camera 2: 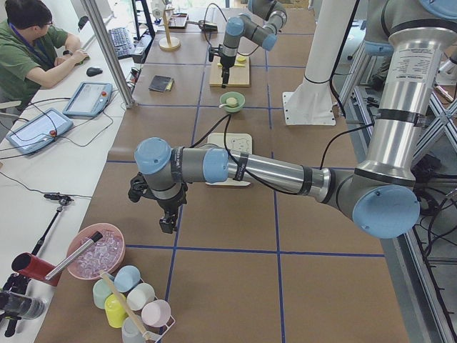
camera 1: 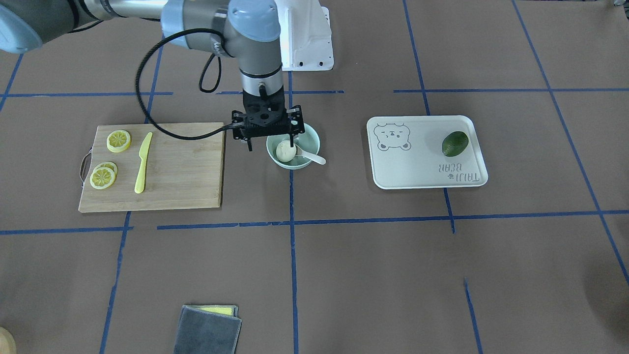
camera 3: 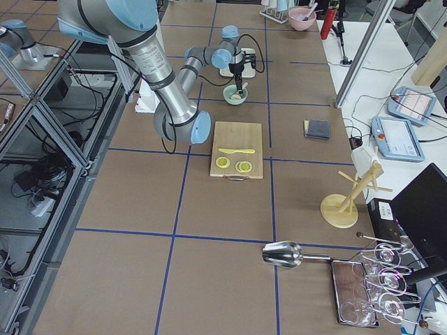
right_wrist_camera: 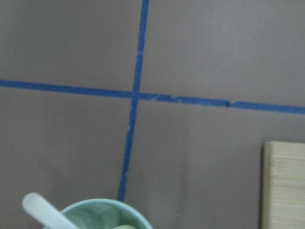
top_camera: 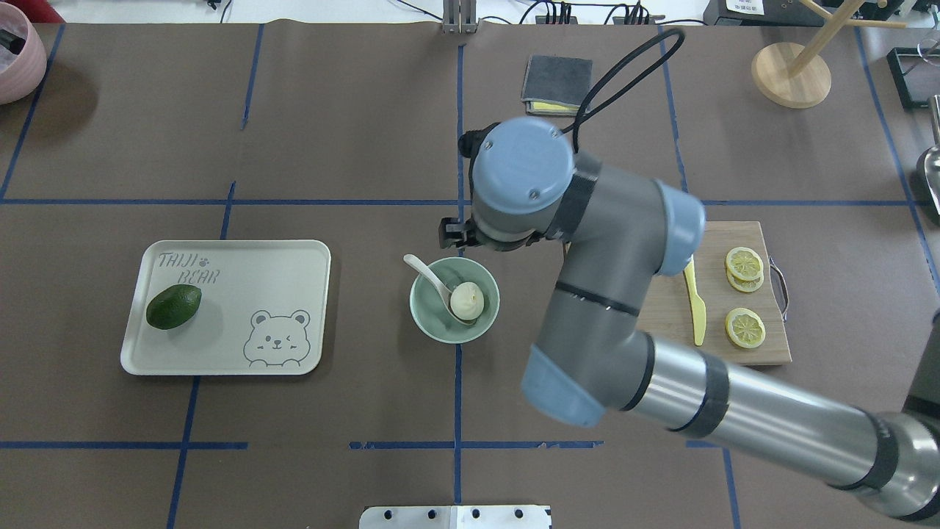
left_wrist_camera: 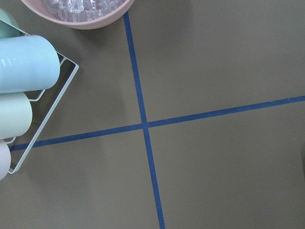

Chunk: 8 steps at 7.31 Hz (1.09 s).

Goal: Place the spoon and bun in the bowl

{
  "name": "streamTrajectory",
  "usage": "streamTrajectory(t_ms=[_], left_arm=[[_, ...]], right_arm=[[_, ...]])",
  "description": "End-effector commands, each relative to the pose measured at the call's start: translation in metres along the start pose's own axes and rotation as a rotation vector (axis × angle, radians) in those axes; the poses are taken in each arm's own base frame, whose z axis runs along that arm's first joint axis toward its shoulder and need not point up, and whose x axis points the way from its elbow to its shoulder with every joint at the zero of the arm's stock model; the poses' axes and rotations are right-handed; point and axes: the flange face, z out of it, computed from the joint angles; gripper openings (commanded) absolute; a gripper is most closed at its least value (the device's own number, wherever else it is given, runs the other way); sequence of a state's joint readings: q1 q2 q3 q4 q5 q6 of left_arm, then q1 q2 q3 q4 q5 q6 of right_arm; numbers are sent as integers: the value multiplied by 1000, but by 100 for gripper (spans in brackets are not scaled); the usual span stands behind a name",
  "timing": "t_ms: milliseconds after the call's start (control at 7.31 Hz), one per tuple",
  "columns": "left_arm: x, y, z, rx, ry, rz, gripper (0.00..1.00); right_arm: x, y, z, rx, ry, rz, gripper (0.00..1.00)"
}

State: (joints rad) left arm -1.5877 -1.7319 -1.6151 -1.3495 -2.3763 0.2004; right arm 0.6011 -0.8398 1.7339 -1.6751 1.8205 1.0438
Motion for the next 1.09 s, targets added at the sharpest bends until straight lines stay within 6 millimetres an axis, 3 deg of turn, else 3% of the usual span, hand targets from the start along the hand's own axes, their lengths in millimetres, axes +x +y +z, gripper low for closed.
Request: streamTrajectory(t_ms=[0, 137, 274, 410, 684, 821, 957], left_arm=[[-1, 2, 1, -5, -4, -3, 100], [-2, 3, 1, -6, -7, -3, 100], [-2, 4, 2, -6, -7, -1, 100], [0, 6, -3, 4, -10, 10, 100], [1, 52, 6, 20, -14, 30, 100], [-9, 78, 21, 40, -10, 48, 100], [-13, 86, 27, 49, -12, 55, 100]], right_arm=[[166, -81, -45, -36, -5, -139, 100], [259, -111, -71, -44, -9, -185, 100], [361, -119, -90, -64, -27, -243, 100], [449, -109, -96, -75, 9, -304, 100], [572, -79, -115, -90, 37, -299, 100], [612, -57, -117, -101, 55, -242, 100], [641, -36, -114, -120, 63, -175, 100]])
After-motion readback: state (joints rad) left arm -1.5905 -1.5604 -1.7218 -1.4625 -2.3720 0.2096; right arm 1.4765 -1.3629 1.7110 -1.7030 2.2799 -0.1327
